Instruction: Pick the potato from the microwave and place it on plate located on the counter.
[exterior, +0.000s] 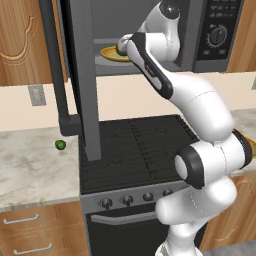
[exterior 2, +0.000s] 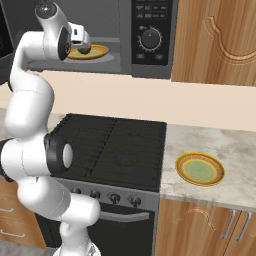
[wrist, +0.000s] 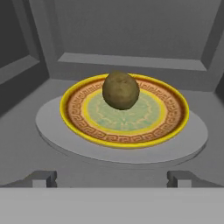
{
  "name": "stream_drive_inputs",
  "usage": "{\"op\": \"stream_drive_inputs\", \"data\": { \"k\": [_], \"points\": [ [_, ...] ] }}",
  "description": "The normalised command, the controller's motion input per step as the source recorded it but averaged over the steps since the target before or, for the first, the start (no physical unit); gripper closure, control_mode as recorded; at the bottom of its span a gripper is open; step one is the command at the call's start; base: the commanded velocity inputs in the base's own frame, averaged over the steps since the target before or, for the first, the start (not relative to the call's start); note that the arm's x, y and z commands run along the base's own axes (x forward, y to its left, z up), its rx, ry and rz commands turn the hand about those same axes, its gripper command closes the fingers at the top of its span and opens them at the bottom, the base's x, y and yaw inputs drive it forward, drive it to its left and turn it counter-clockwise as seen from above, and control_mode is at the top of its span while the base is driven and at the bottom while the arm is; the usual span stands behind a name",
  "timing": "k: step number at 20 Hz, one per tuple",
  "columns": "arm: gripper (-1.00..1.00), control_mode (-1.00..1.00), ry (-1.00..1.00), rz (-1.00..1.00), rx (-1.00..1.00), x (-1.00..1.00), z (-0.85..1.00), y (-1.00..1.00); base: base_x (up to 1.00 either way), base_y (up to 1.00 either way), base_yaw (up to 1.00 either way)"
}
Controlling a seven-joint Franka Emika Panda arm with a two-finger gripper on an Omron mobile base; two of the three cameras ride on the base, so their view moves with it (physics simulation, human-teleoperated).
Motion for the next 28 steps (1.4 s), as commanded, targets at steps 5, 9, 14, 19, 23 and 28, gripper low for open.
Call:
{"op": "stream_drive_inputs", "data": {
  "k": [5,9,14,19,23,28],
  "points": [
    [-1.00,-1.00,0.00,0.00,0.00,0.39,-0.01,-0.01,0.00,0.00,0.00],
    [-1.00,-1.00,0.00,0.00,0.00,0.49,-0.14,0.00,0.00,0.00,0.00],
    [-1.00,-1.00,0.02,0.00,0.00,0.45,-0.10,0.02,0.00,0.00,0.00],
    [-1.00,-1.00,0.05,0.00,0.00,0.43,0.00,0.11,0.00,0.00,0.00],
    [-1.00,-1.00,0.05,0.00,0.00,0.35,0.00,0.16,0.00,0.00,0.00],
    [-1.00,-1.00,0.03,0.00,0.00,0.47,0.00,0.06,0.00,0.00,0.00]
  ]
}}
